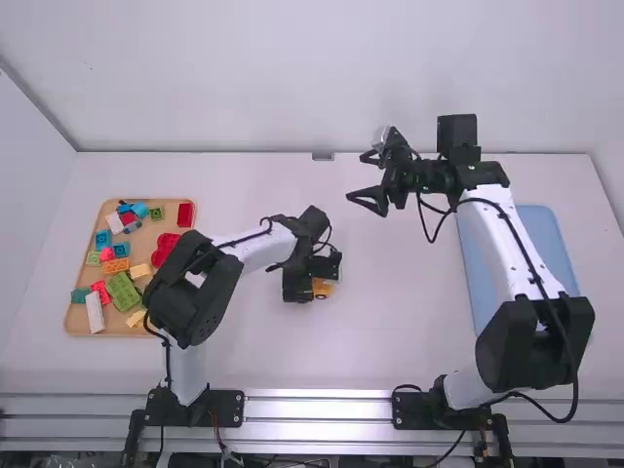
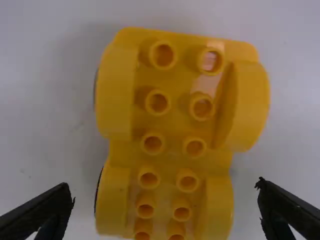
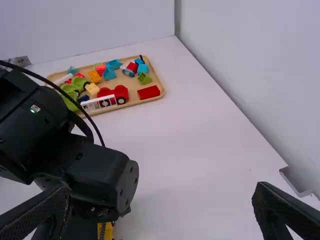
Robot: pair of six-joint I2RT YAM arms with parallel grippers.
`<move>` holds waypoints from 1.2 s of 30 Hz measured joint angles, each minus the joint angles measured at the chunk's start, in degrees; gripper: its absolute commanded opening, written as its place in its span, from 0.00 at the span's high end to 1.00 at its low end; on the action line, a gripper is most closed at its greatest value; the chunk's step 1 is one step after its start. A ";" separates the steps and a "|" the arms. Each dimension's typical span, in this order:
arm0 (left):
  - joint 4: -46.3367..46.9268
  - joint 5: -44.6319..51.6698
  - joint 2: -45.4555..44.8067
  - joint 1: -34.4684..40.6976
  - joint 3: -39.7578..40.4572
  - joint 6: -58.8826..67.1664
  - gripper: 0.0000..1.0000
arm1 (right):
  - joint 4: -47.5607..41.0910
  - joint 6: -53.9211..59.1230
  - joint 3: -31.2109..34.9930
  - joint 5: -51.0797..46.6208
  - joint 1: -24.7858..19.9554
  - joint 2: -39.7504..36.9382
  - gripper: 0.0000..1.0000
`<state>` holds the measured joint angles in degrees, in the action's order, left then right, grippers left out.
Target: Assemble lego blocks to make yellow taxi
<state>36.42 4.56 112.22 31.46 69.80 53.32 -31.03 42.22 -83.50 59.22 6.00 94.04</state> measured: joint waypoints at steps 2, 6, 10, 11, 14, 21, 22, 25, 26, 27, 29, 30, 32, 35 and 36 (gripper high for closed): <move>0.24 -0.33 0.00 -0.02 0.61 -0.90 0.01 | 0.04 0.02 -0.02 0.02 0.00 0.00 0.02; 1.81 -0.52 -0.61 -0.59 3.30 -3.56 0.01 | 0.02 0.13 -0.02 0.02 0.02 0.00 0.02; 1.38 -0.50 -4.42 -3.48 3.65 -7.54 0.01 | 0.09 0.17 0.00 0.07 0.15 0.02 0.02; 1.14 -0.50 -5.49 -4.48 3.65 -8.55 0.01 | 0.17 0.15 -0.02 0.02 0.17 0.00 0.02; -1.31 -0.55 -10.95 -10.19 3.63 -14.14 0.01 | 0.39 0.15 -0.02 0.22 0.17 0.00 0.02; -1.20 -3.15 -23.32 -23.19 3.37 -34.27 0.01 | 1.03 0.20 -0.02 0.20 1.42 0.00 0.02; -0.17 -4.79 -24.87 -24.41 3.17 -38.12 0.01 | 1.29 0.15 -0.02 0.20 1.99 0.00 0.02; 2.45 -9.81 -27.76 -26.18 2.93 -47.98 0.01 | 1.79 0.20 -0.02 0.22 3.06 0.00 0.02; 4.00 -12.81 -28.98 -27.04 2.93 -53.44 0.01 | 2.03 0.07 -0.02 0.20 3.65 0.00 0.02; 5.27 -15.02 -29.86 -27.56 2.91 -57.55 0.01 | 2.12 0.24 -0.02 0.15 4.11 0.00 0.02; 6.67 -17.68 -30.86 -28.41 2.89 -62.53 0.01 | 2.21 0.33 -0.02 0.17 4.83 0.00 0.02; 7.19 -19.15 -31.45 -29.11 2.84 -65.20 0.01 | 2.21 0.79 -0.02 0.20 5.27 0.00 0.02; 7.80 -21.35 -32.22 -30.82 2.78 -69.20 0.01 | 2.21 1.88 0.00 0.20 6.43 0.02 0.02; 8.22 -21.11 -32.44 -33.92 2.78 -73.26 0.01 | 2.60 3.19 -0.02 -0.02 8.57 0.00 0.02; 8.94 -20.09 -32.44 -35.41 2.78 -74.47 0.01 | 3.08 3.34 0.00 -0.55 9.57 0.00 0.02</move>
<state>45.36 -15.53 79.79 -3.95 72.58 -21.15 -27.94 45.56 -83.50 58.67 15.57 94.04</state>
